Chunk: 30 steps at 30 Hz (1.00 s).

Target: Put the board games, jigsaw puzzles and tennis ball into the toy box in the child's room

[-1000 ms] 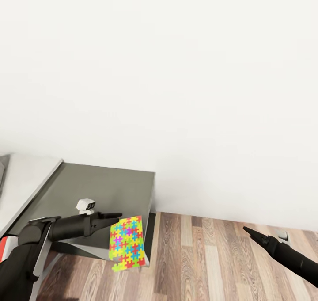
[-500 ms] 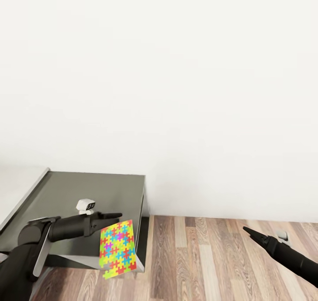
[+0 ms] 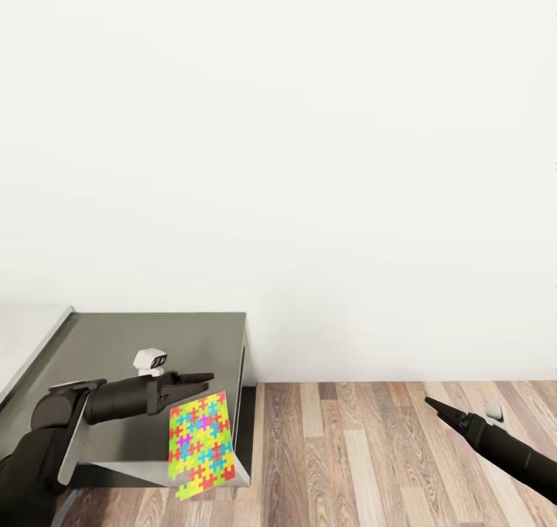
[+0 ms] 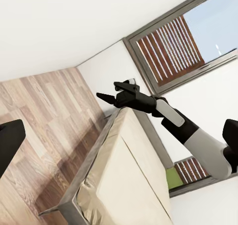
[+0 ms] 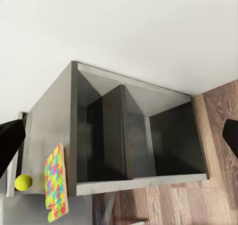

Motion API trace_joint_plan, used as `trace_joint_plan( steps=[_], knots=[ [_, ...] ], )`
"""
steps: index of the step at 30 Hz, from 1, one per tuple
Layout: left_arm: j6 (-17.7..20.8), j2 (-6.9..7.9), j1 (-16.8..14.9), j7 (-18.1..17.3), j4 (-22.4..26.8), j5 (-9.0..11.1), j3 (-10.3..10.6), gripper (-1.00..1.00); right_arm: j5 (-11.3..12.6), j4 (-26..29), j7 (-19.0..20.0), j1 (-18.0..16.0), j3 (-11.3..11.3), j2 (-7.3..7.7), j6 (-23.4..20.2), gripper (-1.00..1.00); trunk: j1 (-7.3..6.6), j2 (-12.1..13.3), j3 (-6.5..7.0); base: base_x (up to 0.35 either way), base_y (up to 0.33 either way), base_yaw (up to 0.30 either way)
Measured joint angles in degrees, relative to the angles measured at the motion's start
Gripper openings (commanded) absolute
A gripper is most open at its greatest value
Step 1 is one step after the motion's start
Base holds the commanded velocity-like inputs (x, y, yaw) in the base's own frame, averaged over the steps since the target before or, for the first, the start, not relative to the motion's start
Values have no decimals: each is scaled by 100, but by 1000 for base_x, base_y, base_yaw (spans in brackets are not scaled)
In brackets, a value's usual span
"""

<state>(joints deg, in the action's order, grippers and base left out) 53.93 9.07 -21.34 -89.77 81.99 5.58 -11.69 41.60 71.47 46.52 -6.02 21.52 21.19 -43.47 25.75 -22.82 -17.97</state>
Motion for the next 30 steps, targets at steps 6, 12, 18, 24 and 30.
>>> trace_joint_plan(
  steps=[6,12,18,24,30],
  knots=[
    [-60,3,8,0,0,0,-3,100,0,6,1,0,4,-1,2,100,0,0,56,0,4,-9],
    [-79,-1,24,0,0,0,-1,100,-3,7,0,0,0,-1,2,100,0,0,113,0,1,-2],
    [-82,1,28,0,0,0,-7,100,0,7,4,0,4,-1,2,100,0,0,170,0,0,0],
    [-83,1,28,0,0,0,-4,100,0,7,3,0,5,-1,2,100,0,0,228,0,0,0],
    [-83,2,29,0,0,0,-6,100,0,7,6,0,5,-1,2,100,0,0,285,0,0,0]
  ],
)
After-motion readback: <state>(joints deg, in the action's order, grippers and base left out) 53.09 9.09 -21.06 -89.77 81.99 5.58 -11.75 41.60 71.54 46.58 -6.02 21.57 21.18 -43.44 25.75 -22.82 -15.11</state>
